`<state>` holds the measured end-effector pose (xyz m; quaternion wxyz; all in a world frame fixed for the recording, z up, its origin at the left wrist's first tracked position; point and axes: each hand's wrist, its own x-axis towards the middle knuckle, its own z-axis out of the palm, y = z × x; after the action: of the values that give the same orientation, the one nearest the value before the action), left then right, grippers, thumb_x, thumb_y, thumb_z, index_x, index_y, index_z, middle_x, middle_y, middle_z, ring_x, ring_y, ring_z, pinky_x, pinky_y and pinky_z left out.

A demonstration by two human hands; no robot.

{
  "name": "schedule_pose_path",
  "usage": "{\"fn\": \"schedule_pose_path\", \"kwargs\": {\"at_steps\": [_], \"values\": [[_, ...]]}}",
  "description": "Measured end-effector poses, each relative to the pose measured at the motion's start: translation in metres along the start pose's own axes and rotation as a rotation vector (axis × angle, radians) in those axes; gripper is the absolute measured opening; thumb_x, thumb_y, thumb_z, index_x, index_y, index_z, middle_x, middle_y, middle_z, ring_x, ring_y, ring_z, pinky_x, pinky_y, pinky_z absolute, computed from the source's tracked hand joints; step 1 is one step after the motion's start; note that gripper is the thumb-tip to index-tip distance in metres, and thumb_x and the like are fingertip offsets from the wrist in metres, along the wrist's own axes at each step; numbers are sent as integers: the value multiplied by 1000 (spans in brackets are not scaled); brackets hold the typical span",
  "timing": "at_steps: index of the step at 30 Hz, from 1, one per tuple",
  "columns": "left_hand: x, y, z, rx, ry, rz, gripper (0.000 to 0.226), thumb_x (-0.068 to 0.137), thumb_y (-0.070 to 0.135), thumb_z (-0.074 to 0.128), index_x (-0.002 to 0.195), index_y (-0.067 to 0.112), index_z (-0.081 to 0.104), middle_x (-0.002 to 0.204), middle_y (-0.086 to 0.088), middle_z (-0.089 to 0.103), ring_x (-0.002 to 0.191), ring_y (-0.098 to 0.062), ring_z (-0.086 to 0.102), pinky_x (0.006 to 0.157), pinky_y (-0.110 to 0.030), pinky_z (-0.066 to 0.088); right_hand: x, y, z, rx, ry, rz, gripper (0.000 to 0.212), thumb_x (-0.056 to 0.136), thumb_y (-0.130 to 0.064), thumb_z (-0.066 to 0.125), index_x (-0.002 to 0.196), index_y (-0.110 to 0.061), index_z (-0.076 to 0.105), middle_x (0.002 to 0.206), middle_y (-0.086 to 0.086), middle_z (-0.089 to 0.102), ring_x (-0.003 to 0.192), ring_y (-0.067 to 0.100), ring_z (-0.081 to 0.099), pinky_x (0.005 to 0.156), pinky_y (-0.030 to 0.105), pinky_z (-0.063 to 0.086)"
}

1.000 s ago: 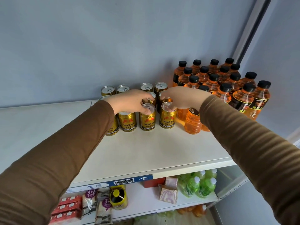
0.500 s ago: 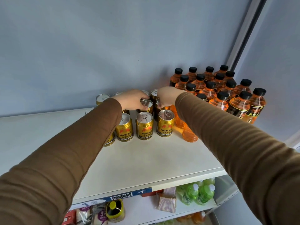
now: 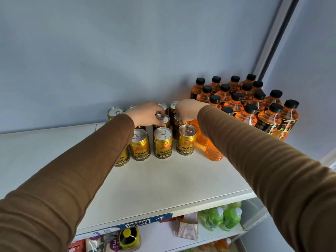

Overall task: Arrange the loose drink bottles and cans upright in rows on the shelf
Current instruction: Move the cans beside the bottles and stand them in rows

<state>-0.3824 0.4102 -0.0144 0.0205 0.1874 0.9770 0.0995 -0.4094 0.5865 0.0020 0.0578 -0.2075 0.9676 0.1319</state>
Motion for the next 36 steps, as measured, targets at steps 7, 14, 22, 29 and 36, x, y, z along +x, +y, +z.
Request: {"fn": "schedule_pose_path", "kwargs": {"at_steps": [7, 14, 22, 29, 36], "values": [[8, -21, -17, -72, 65, -43, 52, 90, 45, 68, 135, 21, 59, 127, -6, 59, 111, -22, 55, 92, -35, 45, 9, 12, -23, 172, 87, 106, 41, 97, -24, 57, 133, -3, 57, 129, 13, 61, 119, 31, 57, 94, 36, 47], [34, -28, -16, -28, 91, -79, 62, 95, 47, 61, 148, 17, 47, 143, -9, 50, 128, -28, 49, 103, -38, 41, 28, 3, -24, 187, 115, 141, 33, 97, -16, 53, 126, -1, 59, 127, 15, 61, 117, 32, 58, 87, 35, 46], [58, -28, 0, 57, 47, -54, 48, 94, 44, 62, 132, 14, 62, 130, -10, 61, 116, -29, 56, 89, -34, 43, 42, -4, -10, 189, 86, 138, 31, 98, -21, 55, 120, -2, 63, 122, 15, 64, 112, 32, 60, 80, 33, 44], [59, -29, 1, 43, 63, -52, 50, 94, 43, 63, 135, 14, 61, 130, -10, 61, 117, -30, 55, 91, -35, 43, 37, -2, -11, 216, 97, 150, 28, 96, -22, 58, 114, -2, 65, 114, 14, 67, 105, 31, 63, 73, 32, 43], [54, -24, 4, 29, 76, -80, 52, 95, 43, 61, 138, 13, 57, 131, -14, 59, 116, -31, 56, 92, -37, 44, 28, -8, -10, 222, 129, 191, 23, 97, -12, 52, 113, -1, 65, 116, 15, 66, 108, 31, 62, 82, 34, 48]]}}
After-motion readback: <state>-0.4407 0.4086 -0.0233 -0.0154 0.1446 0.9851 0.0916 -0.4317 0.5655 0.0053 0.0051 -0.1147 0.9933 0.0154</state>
